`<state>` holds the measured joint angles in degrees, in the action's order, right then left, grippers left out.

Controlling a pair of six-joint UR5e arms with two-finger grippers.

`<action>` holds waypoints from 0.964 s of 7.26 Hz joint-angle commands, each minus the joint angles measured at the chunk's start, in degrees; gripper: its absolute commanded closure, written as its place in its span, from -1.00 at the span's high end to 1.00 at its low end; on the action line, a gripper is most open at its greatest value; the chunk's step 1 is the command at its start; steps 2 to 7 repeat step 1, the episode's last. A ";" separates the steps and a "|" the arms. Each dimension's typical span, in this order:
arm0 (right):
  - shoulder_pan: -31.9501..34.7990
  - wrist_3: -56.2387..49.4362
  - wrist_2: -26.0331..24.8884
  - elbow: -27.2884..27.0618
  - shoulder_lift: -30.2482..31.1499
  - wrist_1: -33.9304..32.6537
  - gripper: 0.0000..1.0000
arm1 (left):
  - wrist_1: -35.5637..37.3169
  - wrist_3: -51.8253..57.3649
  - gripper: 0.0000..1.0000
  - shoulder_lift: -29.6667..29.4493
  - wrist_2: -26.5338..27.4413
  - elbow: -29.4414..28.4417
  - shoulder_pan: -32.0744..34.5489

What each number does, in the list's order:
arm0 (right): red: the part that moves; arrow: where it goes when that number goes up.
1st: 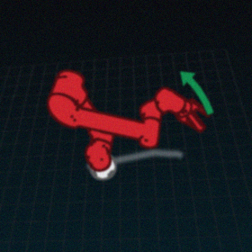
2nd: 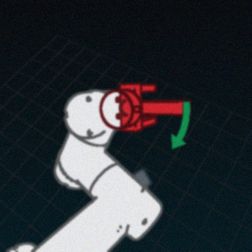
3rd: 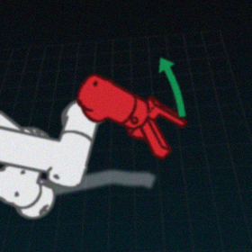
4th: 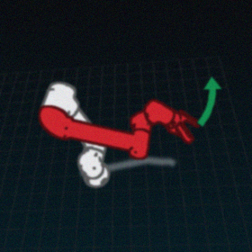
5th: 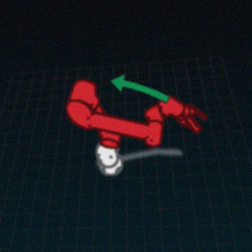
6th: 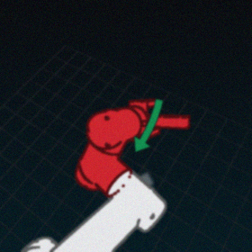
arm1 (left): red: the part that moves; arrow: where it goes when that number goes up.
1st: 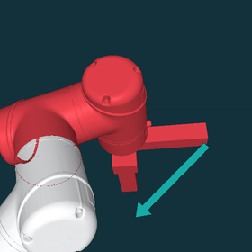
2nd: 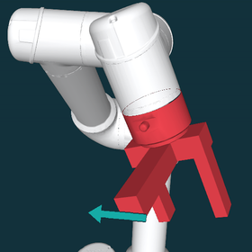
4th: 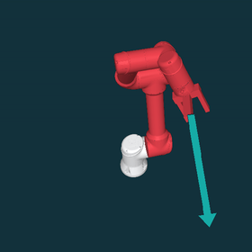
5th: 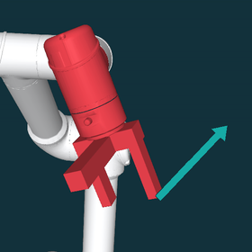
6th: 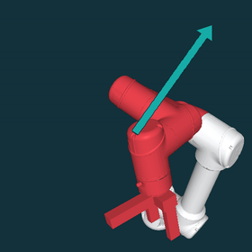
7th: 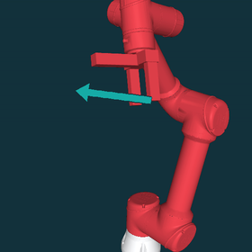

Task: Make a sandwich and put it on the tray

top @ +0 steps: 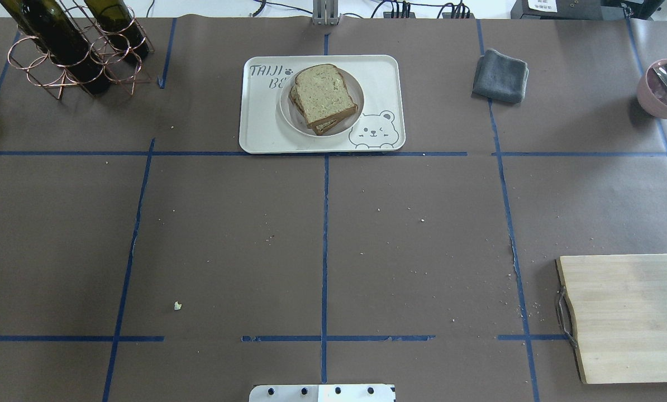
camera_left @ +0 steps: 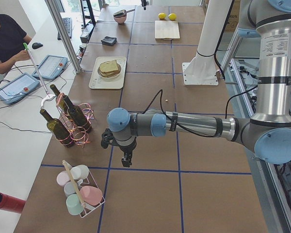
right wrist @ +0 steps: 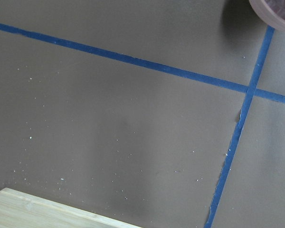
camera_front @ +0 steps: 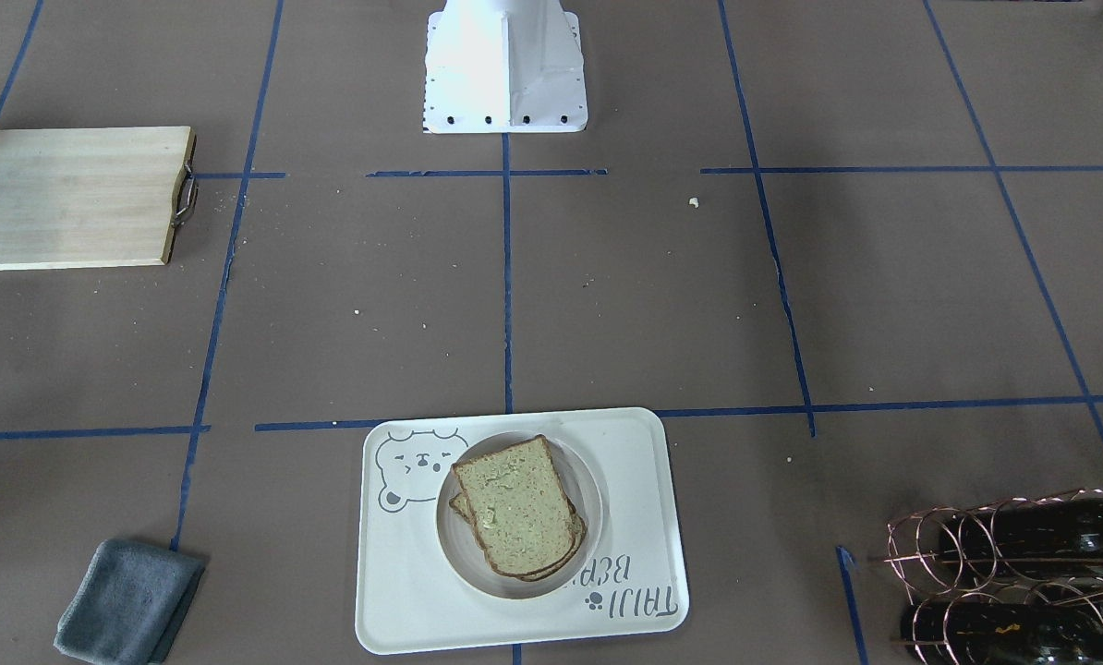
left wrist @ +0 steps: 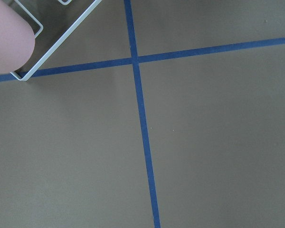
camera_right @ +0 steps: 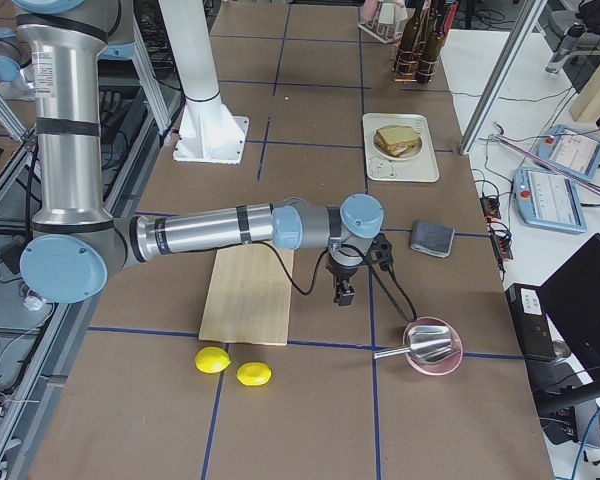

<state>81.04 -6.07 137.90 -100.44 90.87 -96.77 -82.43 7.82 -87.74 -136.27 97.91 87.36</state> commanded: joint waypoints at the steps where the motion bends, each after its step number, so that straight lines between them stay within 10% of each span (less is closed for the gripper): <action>1: 0.00 0.01 0.00 -0.02 0.01 0.00 1.00 | -0.01 0.00 1.00 -0.24 0.13 0.00 0.00; 7: 0.00 0.01 0.00 -0.02 0.01 0.00 1.00 | -0.01 0.00 1.00 -0.24 0.13 0.00 0.00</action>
